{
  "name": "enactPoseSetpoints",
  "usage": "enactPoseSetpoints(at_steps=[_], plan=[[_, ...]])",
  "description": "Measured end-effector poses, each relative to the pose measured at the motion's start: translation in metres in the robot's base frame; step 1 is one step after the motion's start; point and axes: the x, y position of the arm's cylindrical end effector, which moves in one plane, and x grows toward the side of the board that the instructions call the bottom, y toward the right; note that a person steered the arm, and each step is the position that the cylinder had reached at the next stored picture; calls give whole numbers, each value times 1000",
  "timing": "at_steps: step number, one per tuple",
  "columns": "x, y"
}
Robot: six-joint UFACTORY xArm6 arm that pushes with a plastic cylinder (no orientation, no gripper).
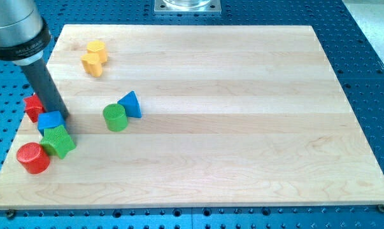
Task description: Move the red star to the top of the green star
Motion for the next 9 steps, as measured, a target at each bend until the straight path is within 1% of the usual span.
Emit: enactPoseSetpoints(at_steps=[1,2,3,4,5,6,7,8,9], plan=[[19,-1],[27,-14],[58,-56],[37,-64],[-40,-65],[-51,-57],[17,-41],[61,-27],[13,-27]])
